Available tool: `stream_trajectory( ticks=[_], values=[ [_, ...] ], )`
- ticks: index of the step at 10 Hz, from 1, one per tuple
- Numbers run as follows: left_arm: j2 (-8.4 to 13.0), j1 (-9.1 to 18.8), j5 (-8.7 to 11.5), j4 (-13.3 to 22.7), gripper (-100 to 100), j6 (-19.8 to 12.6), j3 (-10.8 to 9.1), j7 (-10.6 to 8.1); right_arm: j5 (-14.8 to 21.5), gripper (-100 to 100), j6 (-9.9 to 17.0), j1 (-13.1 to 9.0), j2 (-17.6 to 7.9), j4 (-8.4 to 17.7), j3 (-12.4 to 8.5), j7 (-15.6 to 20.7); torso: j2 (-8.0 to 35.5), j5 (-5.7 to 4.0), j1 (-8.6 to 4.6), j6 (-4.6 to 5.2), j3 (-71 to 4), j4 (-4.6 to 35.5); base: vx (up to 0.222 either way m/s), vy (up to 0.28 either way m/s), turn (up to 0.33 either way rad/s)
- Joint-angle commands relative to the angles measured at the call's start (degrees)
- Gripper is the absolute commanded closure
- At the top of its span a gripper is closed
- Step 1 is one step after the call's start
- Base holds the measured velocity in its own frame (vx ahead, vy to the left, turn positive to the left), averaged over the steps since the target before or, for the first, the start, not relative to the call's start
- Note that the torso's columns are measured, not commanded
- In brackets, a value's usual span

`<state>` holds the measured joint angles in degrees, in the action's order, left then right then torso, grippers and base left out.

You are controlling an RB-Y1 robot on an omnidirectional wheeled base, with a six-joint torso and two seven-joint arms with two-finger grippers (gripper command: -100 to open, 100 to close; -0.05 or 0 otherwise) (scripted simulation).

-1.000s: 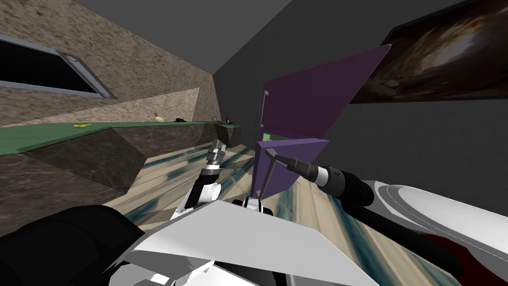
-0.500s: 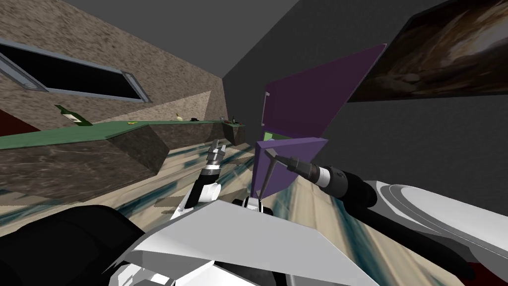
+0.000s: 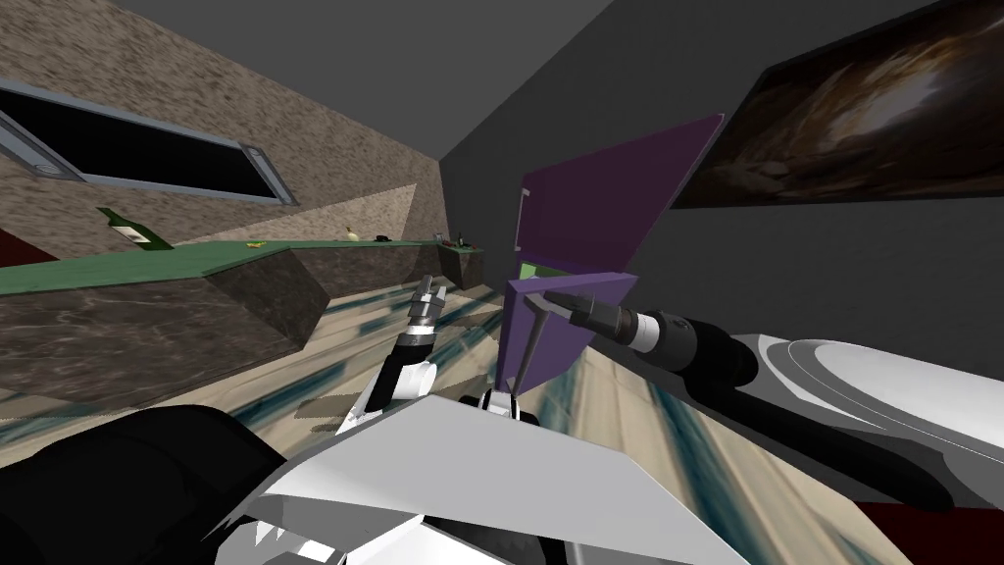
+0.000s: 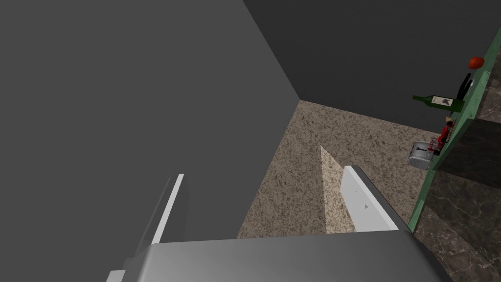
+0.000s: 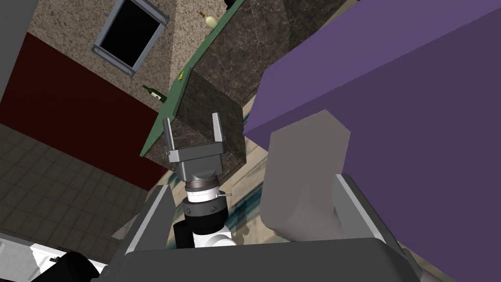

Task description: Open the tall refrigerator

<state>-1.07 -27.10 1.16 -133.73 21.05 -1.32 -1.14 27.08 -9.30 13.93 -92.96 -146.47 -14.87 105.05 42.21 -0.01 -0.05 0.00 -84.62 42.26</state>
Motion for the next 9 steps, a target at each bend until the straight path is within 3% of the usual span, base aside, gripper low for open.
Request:
stream_trajectory(
  ticks=[1,2,3,4,9],
  values=[
    [0.0,0.0,0.0,0.0,0,0.0,0.00,0.00,-1.8,-100,-0.5,-2.1,-2.1,0.9,-2.1,-2.9,0.1,-0.02,-0.05,0.01,0.1,0.0,-0.012,0.001,-0.028],
    [0.0,0.0,0.0,0.0,0,0.0,0.00,0.00,-2.4,-100,-0.8,-2.7,-2.8,1.3,-2.8,-3.8,0.2,-0.01,-0.02,0.00,0.1,0.1,-0.014,-0.003,-0.021],
    [0.0,0.0,0.0,0.0,0,0.0,0.00,0.00,-1.8,-100,-0.4,-2.2,-2.2,0.8,-2.0,-2.9,0.2,0.00,0.03,0.01,0.1,0.1,-0.006,-0.002,-0.004],
    [0.0,0.0,0.0,0.0,0,0.0,0.00,0.00,-1.8,0,-0.5,-2.2,-2.2,0.9,-2.1,-3.0,0.1,0.01,0.06,0.00,0.1,0.0,0.000,0.000,0.000],
    [0.0,0.0,0.0,0.0,0,0.0,0.00,0.00,-1.8,0,-0.4,-2.2,-2.2,0.9,-2.1,-3.0,0.1,0.01,0.05,0.00,0.1,0.0,0.000,0.000,0.000]
  ],
)
